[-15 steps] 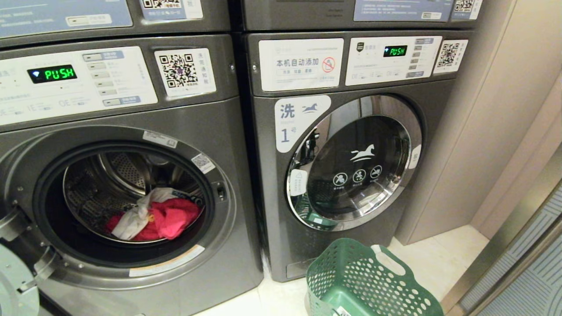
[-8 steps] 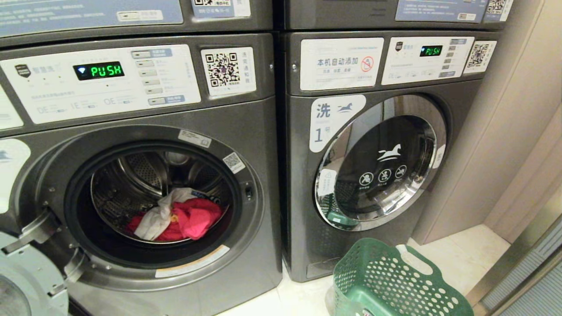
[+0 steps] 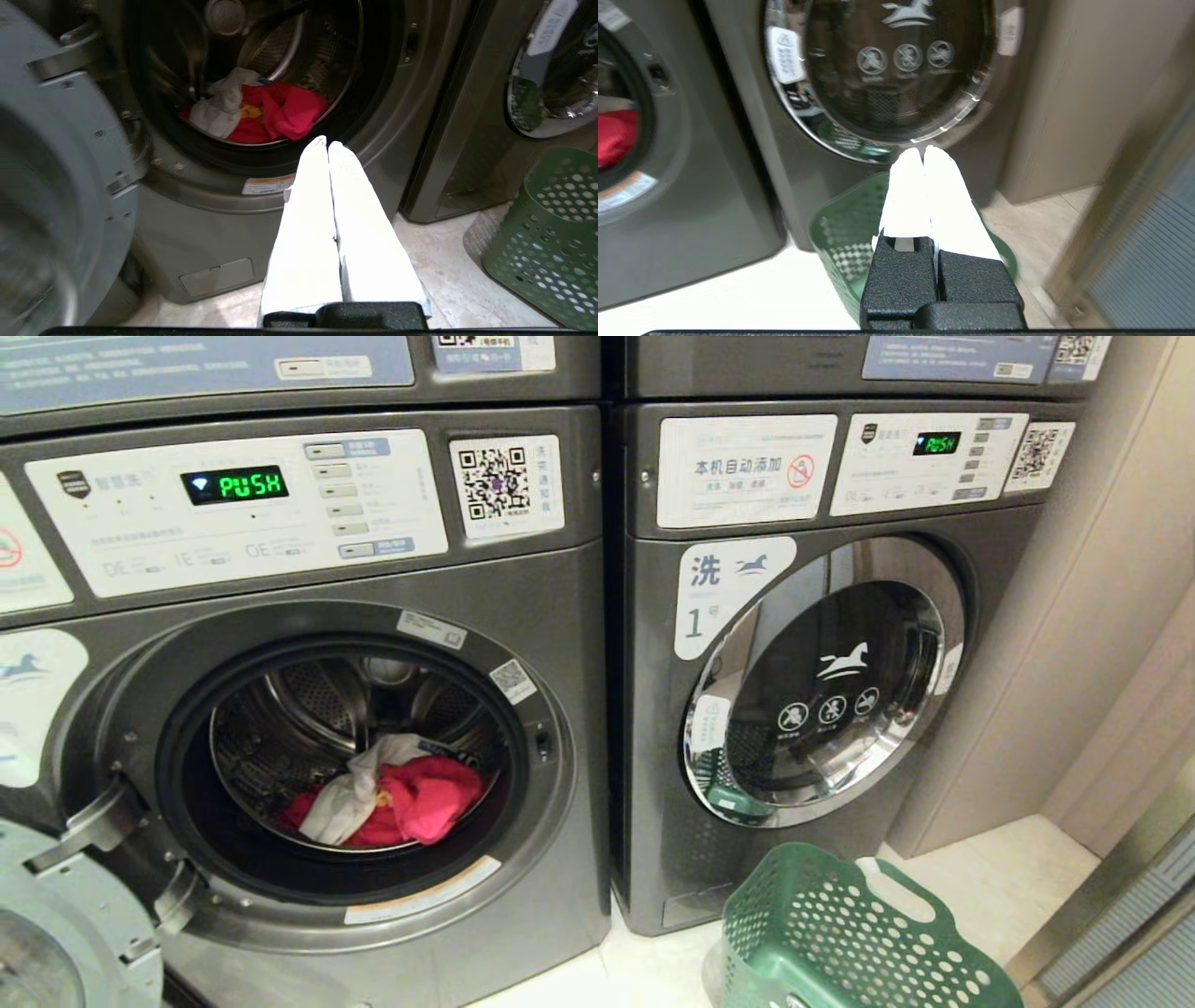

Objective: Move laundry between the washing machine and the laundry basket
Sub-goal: Pick a cloth and place it into the basket

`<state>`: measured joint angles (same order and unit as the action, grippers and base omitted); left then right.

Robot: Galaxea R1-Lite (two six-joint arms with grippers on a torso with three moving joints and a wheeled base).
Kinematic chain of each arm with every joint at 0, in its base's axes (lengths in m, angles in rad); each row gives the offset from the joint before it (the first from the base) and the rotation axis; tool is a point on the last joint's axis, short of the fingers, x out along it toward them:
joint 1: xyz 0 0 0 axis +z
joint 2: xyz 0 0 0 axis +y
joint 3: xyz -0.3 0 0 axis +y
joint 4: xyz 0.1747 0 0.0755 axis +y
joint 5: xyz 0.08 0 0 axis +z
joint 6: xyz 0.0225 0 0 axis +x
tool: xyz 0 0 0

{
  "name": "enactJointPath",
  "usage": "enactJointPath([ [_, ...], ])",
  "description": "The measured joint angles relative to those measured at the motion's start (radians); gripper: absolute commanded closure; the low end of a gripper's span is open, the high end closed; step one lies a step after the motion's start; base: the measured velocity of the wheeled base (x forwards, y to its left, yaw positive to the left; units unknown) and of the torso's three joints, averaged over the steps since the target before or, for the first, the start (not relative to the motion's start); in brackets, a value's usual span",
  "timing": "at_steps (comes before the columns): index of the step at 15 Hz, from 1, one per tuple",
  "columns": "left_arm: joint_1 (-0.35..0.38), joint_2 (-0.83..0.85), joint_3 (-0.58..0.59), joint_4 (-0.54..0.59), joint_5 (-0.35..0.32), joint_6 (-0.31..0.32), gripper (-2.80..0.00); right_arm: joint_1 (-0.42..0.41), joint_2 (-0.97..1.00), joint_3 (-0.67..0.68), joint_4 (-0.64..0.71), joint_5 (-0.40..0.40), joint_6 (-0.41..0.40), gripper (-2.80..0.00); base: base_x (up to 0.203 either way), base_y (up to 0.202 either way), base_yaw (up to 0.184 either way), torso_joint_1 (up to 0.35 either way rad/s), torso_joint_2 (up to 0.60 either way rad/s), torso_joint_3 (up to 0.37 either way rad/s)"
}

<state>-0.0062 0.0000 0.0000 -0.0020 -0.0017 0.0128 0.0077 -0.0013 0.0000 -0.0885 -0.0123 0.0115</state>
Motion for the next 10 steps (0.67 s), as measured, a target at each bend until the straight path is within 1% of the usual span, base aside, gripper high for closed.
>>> enactJointPath([
  [8, 0.000, 0.000, 0.000, -0.002, 0.002, -0.004, 0.00, 0.000, 0.000, 0.000, 0.000, 0.000, 0.002, 0.00, 0.000, -0.009, 0.172, 0.003, 0.00, 0.001],
  [10, 0.000, 0.000, 0.000, -0.002, 0.002, -0.004, 0.00, 0.000, 0.000, 0.000, 0.000, 0.000, 0.003, 0.00, 0.003, -0.010, 0.135, -0.001, 0.00, 0.002],
])
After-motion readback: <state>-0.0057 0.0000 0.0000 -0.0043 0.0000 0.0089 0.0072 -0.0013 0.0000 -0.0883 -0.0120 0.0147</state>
